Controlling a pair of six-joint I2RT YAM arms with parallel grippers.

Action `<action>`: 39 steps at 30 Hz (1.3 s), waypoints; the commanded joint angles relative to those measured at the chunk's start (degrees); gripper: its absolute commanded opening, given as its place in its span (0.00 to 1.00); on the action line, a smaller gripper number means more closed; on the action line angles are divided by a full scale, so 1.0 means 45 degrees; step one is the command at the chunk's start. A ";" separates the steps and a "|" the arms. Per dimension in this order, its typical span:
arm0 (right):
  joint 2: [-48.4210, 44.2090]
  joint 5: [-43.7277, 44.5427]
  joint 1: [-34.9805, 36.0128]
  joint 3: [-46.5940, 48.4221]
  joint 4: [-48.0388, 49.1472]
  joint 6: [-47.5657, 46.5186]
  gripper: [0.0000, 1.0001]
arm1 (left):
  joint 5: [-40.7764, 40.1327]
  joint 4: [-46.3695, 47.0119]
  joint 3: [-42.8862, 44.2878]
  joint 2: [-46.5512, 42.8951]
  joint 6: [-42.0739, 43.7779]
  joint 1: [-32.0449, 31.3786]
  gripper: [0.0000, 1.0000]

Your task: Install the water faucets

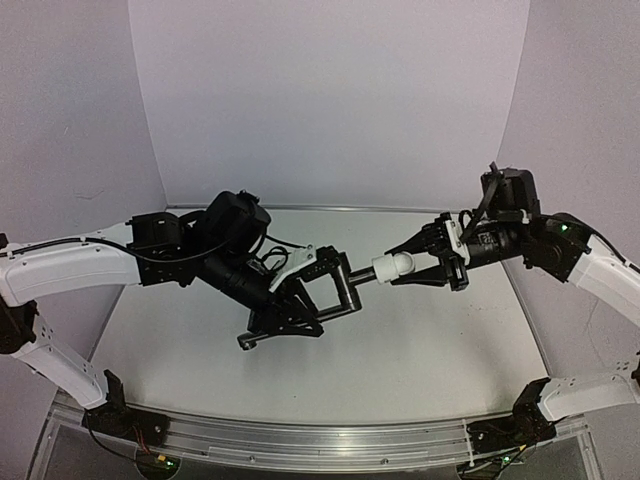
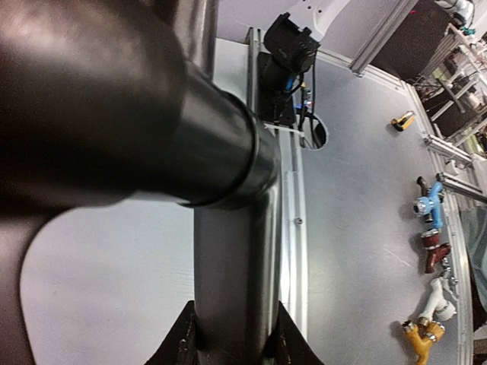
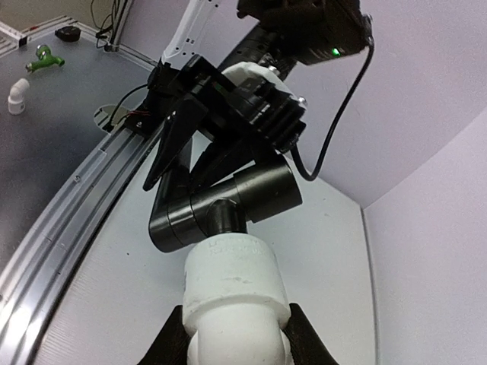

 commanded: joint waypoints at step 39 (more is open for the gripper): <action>0.2137 -0.0584 -0.1164 0.3996 0.0725 0.9719 0.97 | -0.2808 0.3220 -0.2405 -0.2529 -0.0704 0.0222 0.00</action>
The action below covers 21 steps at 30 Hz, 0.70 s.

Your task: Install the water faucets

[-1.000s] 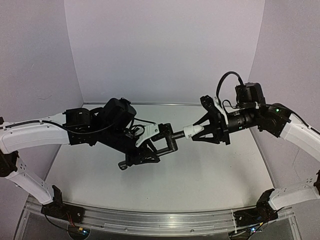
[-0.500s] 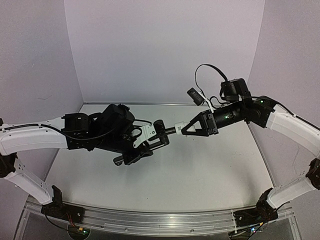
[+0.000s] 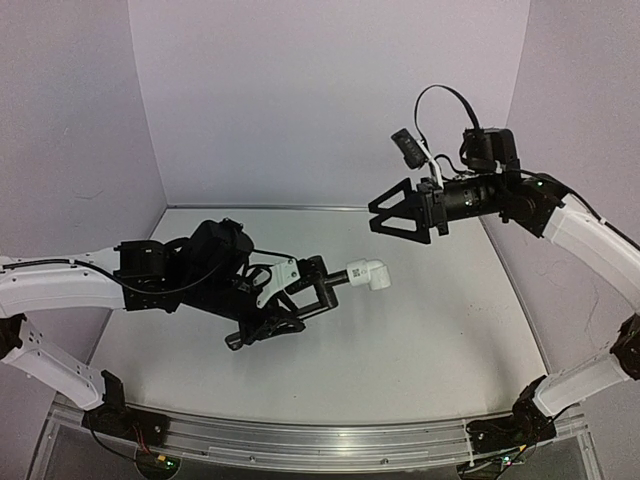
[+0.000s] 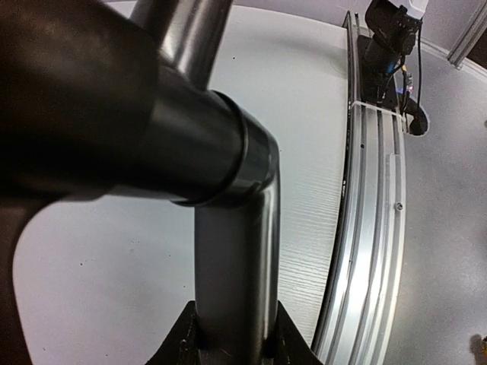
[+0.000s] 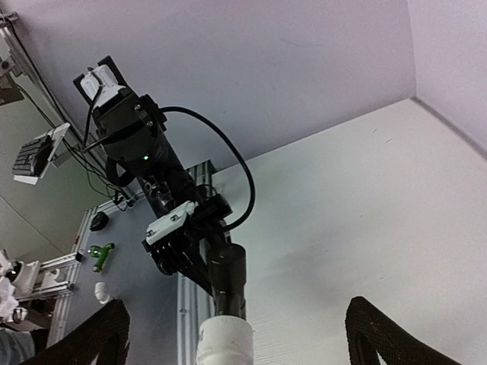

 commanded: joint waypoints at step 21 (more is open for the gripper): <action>-0.4792 0.1871 -0.0149 -0.3655 -0.0525 -2.3141 0.92 | 1.0745 0.0719 0.2184 0.0812 -0.5112 0.1953 0.00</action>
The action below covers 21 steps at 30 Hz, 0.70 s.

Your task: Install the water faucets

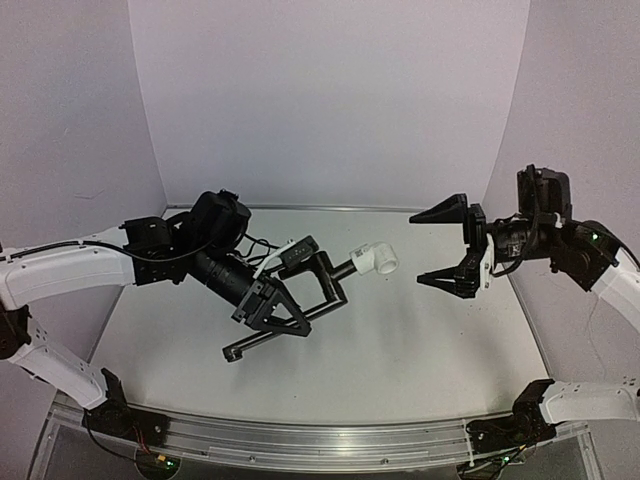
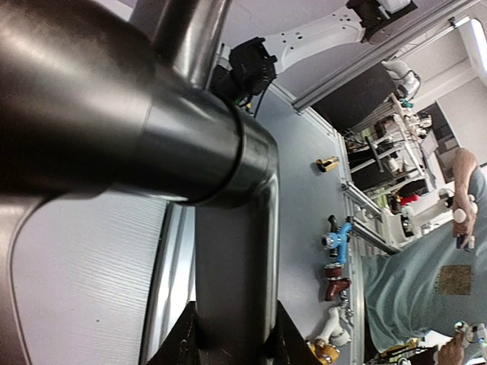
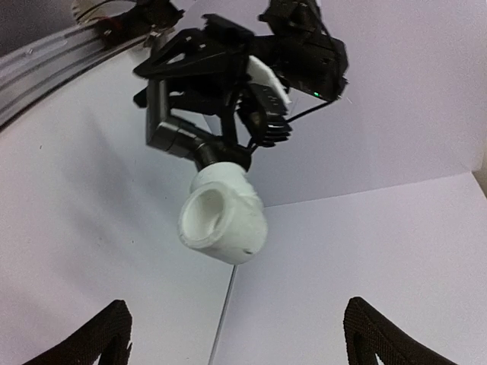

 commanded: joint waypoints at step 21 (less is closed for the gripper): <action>0.1337 -0.0755 0.1250 0.0751 -0.2371 -0.5484 0.70 | 0.2949 -0.0434 0.2384 0.1623 0.0475 0.0033 0.00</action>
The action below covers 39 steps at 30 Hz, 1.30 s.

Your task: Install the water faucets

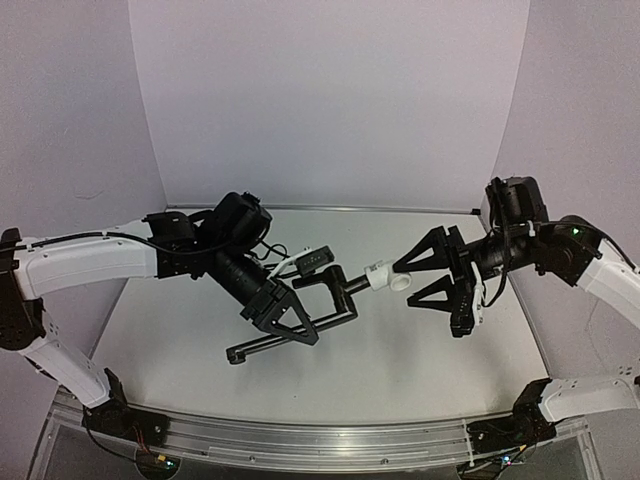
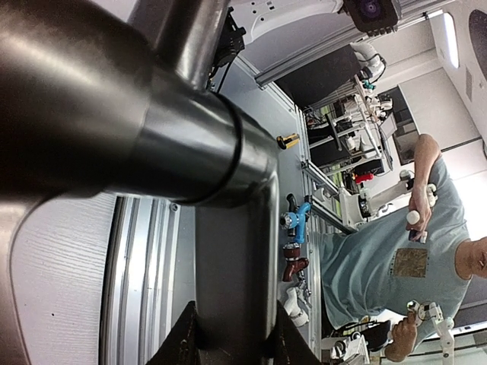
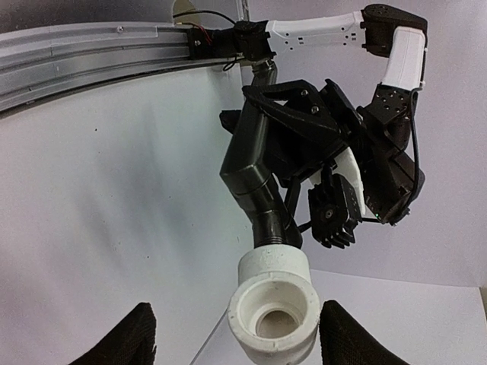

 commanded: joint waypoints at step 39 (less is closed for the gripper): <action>0.2227 -0.0244 0.0389 0.2965 0.0297 1.1993 0.22 | -0.8006 0.0646 0.0715 -0.0512 0.4835 -0.1602 0.00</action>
